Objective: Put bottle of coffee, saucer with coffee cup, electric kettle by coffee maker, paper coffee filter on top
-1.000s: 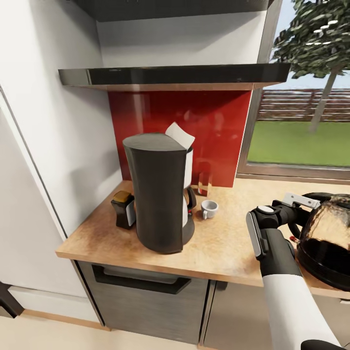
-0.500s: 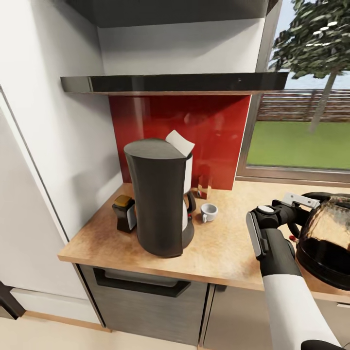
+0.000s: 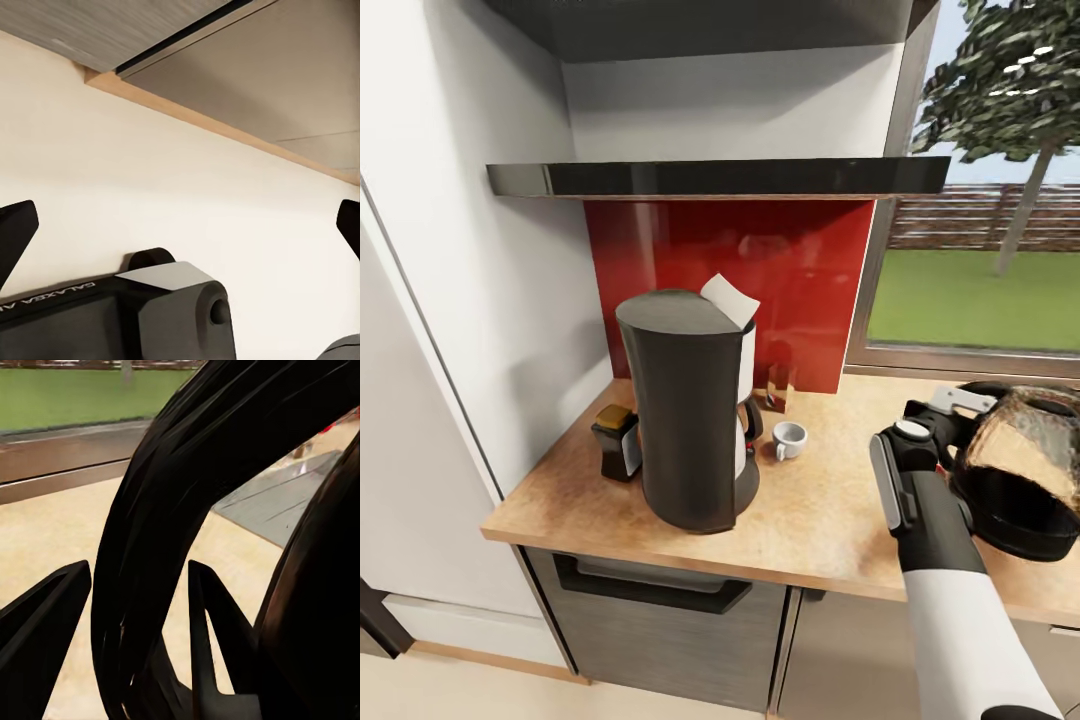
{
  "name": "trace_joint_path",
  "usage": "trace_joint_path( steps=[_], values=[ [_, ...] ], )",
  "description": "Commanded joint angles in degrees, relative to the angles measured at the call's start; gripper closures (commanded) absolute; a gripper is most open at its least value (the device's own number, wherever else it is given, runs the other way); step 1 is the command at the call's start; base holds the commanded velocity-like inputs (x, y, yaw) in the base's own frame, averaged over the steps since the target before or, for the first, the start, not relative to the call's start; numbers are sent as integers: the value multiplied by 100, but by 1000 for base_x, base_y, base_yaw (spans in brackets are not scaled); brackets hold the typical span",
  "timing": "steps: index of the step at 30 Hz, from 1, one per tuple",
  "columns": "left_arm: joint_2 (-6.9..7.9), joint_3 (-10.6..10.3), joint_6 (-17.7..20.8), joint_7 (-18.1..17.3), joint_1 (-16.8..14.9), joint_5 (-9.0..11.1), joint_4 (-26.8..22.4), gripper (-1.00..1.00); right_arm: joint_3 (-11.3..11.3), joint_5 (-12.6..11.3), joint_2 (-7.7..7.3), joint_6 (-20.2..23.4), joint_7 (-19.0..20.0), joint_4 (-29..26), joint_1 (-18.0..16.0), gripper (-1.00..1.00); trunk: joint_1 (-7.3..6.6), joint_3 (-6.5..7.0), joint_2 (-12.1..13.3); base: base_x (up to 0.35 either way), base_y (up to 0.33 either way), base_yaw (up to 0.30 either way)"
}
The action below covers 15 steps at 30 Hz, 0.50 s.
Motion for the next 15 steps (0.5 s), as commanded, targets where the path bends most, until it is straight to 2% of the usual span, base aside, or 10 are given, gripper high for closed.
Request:
trace_joint_path(
  steps=[1, 4, 11, 15],
  values=[
    [0, -48, -43, -8, -5, 32, 5, -100, -6, 49, 3, 62, 113, -38, -3, 100, 0, -6, -4, 0, 0, 0],
    [0, -48, -43, -8, -5, 32, 0, -100, 0, 51, 3, 63, 474, -246, 28, 100, 0, -6, -4, 0, 0, 0],
    [0, -48, -43, -8, -5, 32, -1, -100, 9, 58, 3, 66, 871, -403, 75, 100, 0, -6, -4, -1, 0, 0],
    [0, -48, -43, -8, -5, 32, -1, -100, 12, 87, 3, 64, 1324, -564, 145, 100, 0, -6, -4, -164, -24, 0]
  ],
)
